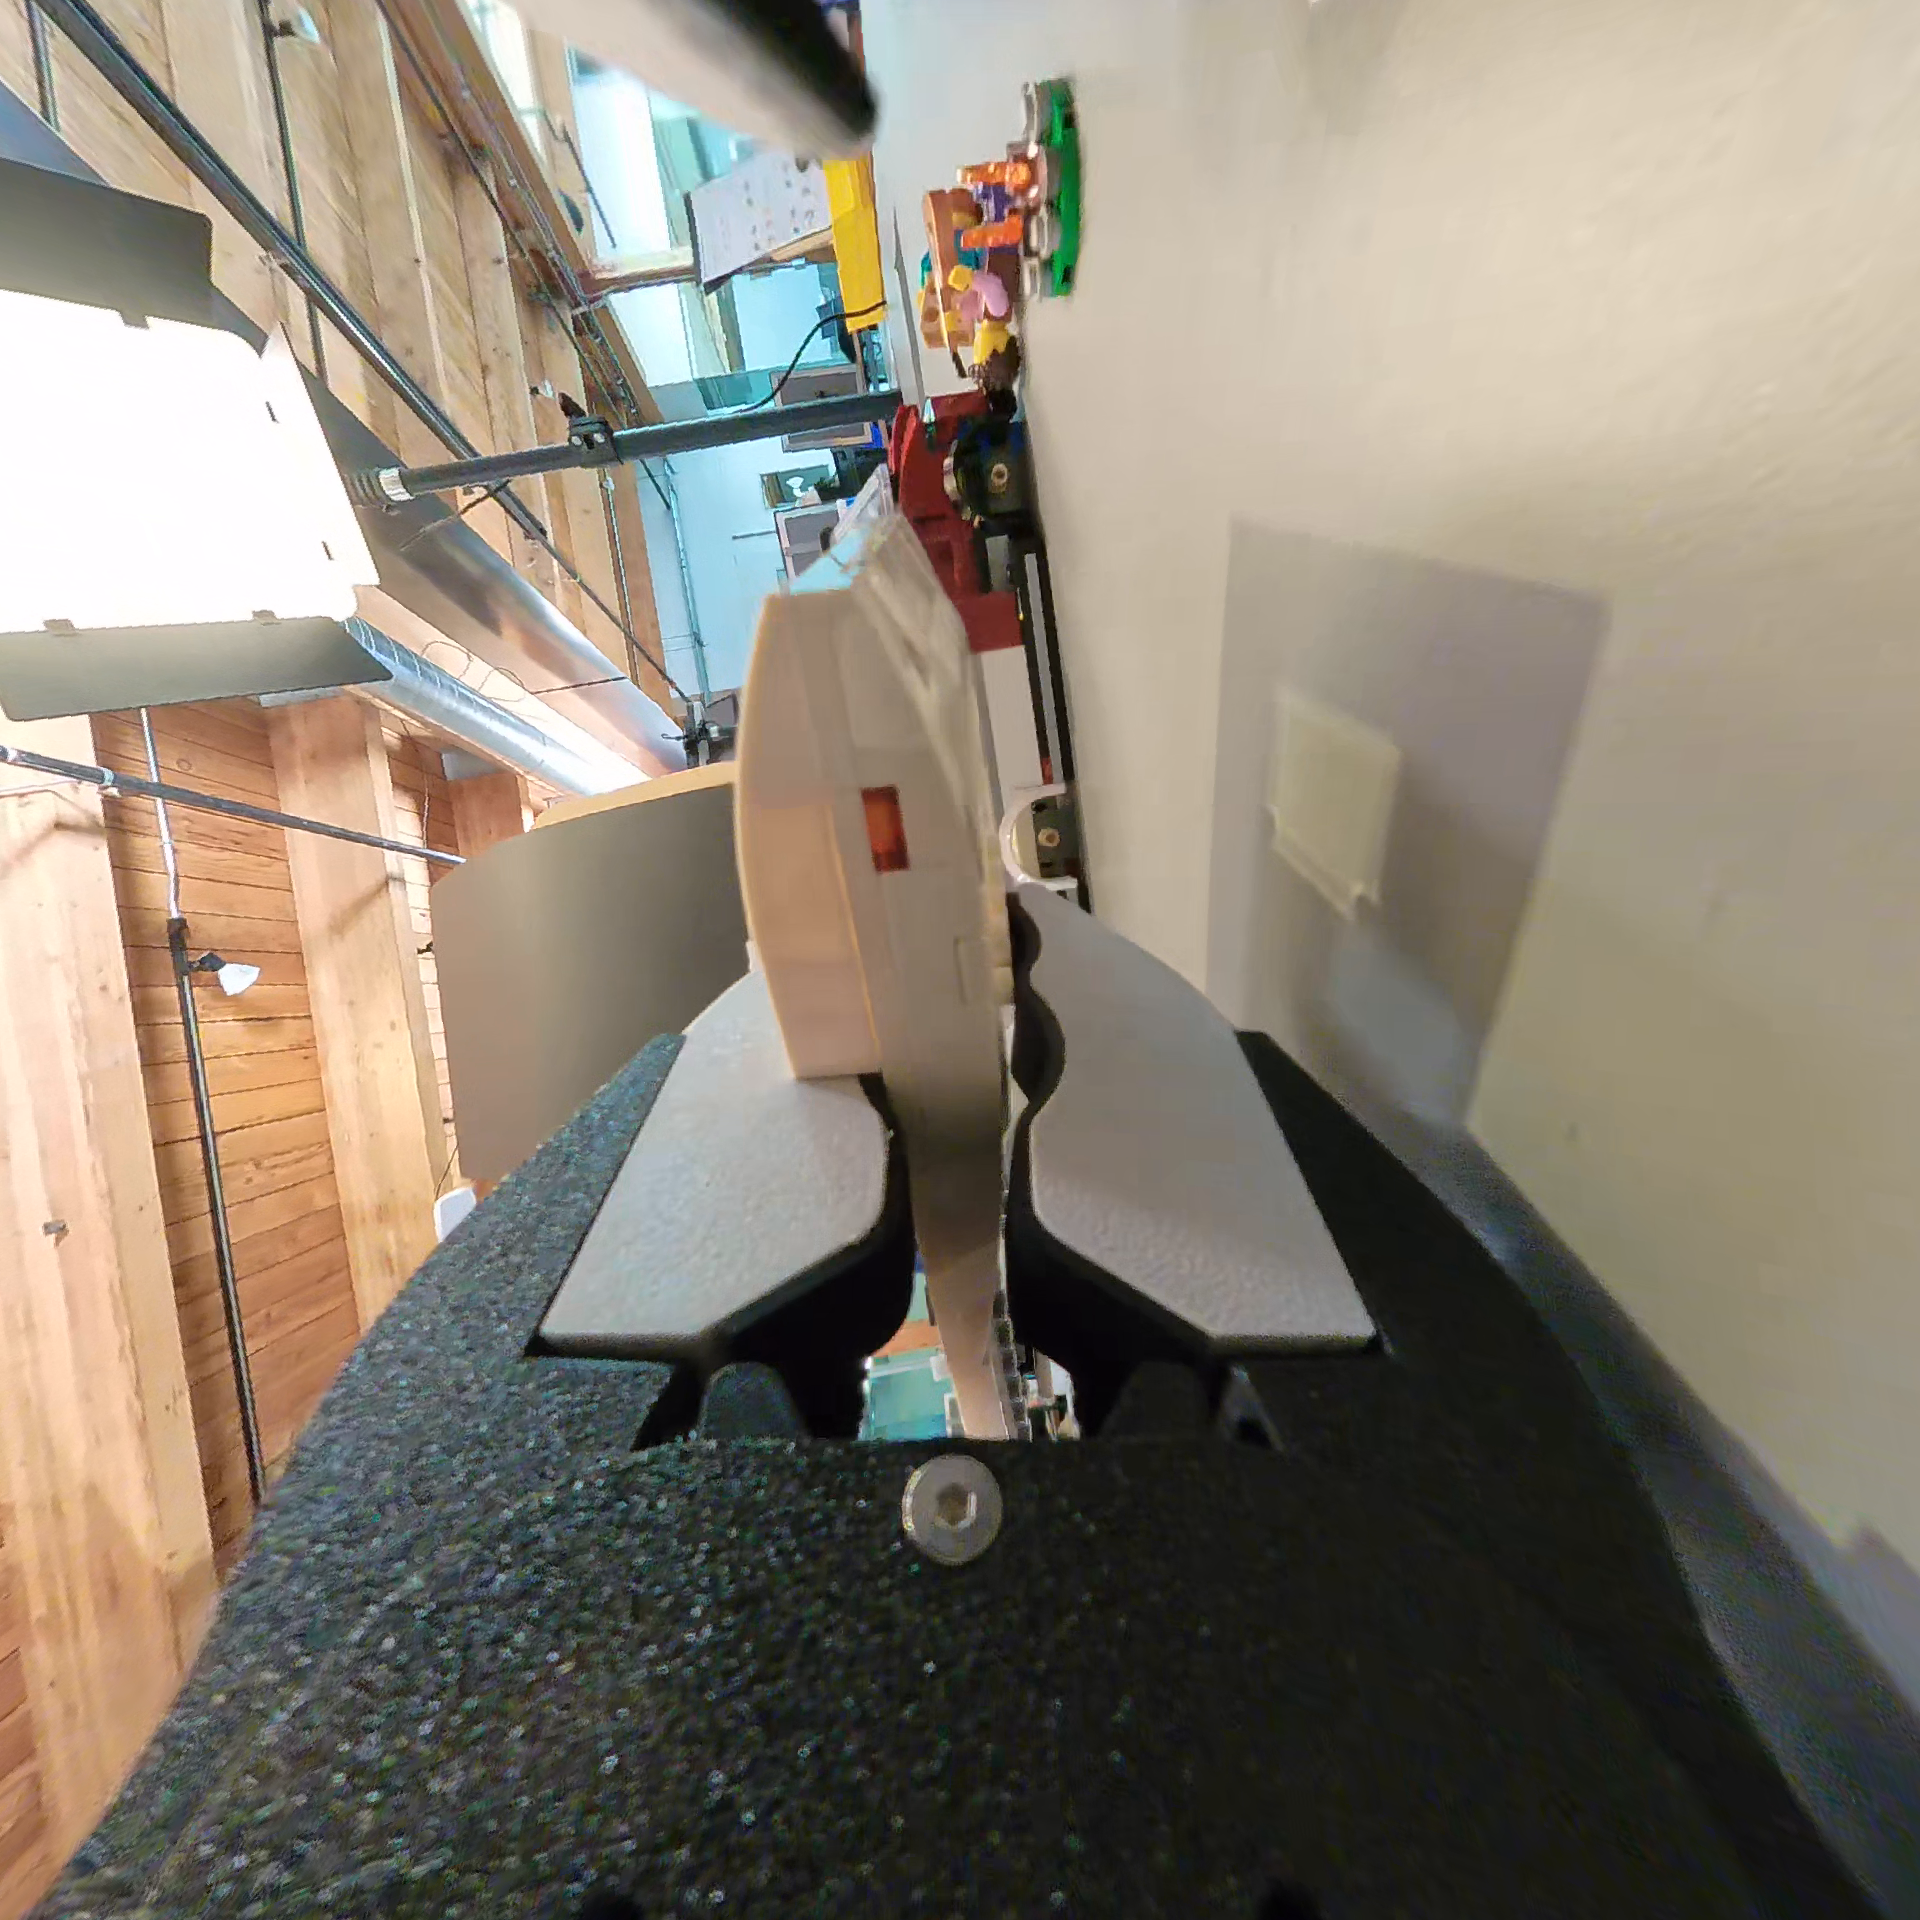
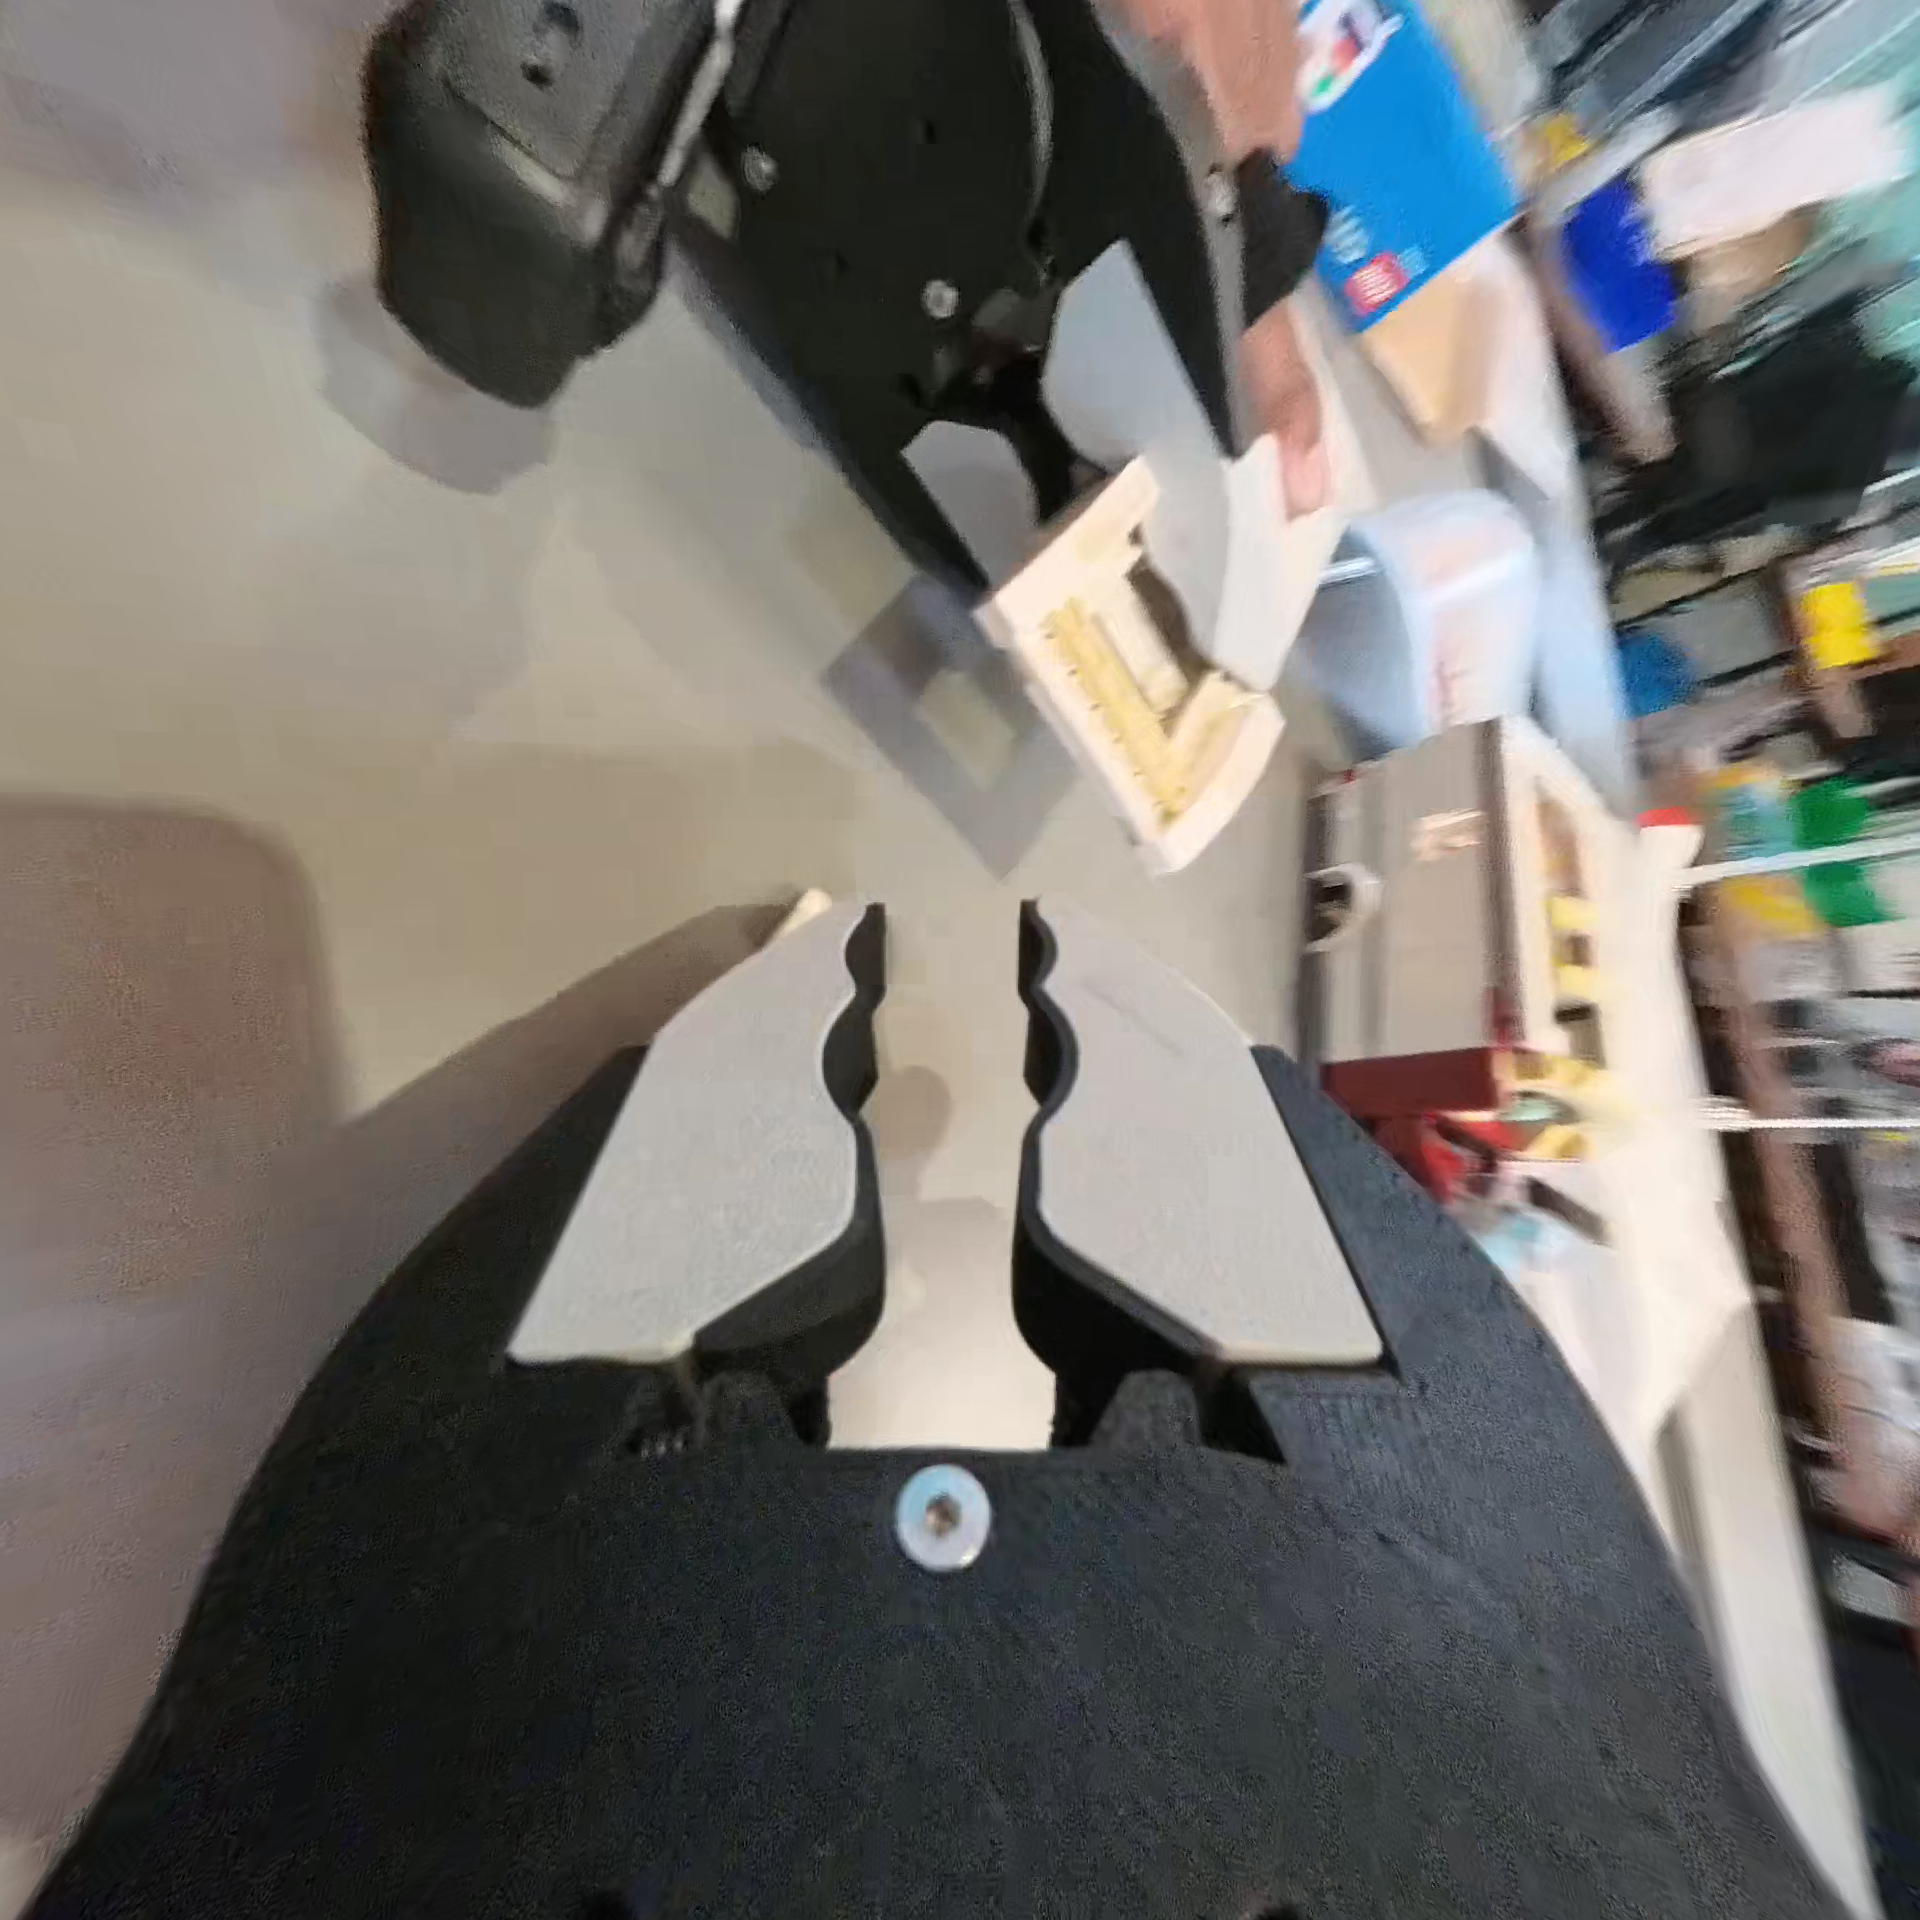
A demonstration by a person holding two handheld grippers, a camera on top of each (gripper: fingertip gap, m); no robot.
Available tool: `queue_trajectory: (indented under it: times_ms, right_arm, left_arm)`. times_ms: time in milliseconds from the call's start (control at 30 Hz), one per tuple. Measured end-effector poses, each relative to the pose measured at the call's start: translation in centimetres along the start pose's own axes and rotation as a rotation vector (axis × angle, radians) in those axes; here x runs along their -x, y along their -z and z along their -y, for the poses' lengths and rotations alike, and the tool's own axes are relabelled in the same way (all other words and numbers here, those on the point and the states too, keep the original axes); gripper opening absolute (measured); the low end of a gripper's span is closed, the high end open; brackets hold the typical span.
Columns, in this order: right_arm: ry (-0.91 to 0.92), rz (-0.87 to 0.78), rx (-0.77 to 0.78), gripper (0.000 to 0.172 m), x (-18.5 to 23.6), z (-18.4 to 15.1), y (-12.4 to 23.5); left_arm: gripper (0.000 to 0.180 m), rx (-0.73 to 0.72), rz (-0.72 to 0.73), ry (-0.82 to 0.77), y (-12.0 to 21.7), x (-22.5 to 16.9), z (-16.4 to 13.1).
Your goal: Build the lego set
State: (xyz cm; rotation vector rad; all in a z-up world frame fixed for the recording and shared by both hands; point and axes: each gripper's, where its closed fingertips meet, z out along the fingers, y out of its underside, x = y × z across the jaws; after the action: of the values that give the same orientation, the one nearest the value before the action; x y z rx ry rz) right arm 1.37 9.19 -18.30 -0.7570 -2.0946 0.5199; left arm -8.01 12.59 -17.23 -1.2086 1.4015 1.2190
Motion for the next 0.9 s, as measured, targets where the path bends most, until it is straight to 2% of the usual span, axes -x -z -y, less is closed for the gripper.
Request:
queue_trajectory:
  times_ms: [200,400,700,900]
  right_arm:
    - [0.030,0.148,0.132,0.026,1.3,-2.1,-1.0]
    - [-0.053,0.169,0.164,0.025,1.3,-2.0,-1.3]
    - [-0.556,0.165,0.212,0.023,1.1,-1.1,-0.9]
    - [-0.604,0.205,0.246,0.025,2.2,-1.2,-1.6]
  left_arm:
    - [0.015,-0.018,-0.013,-0.008,-0.1,-0.4,0.4]
    - [0.015,-0.001,-0.015,-0.003,0.1,-0.5,0.0]
    - [0.015,-0.008,-0.025,0.009,0.3,-0.6,0.3]
    - [0.015,-0.011,-0.029,0.010,0.5,-0.6,0.4]
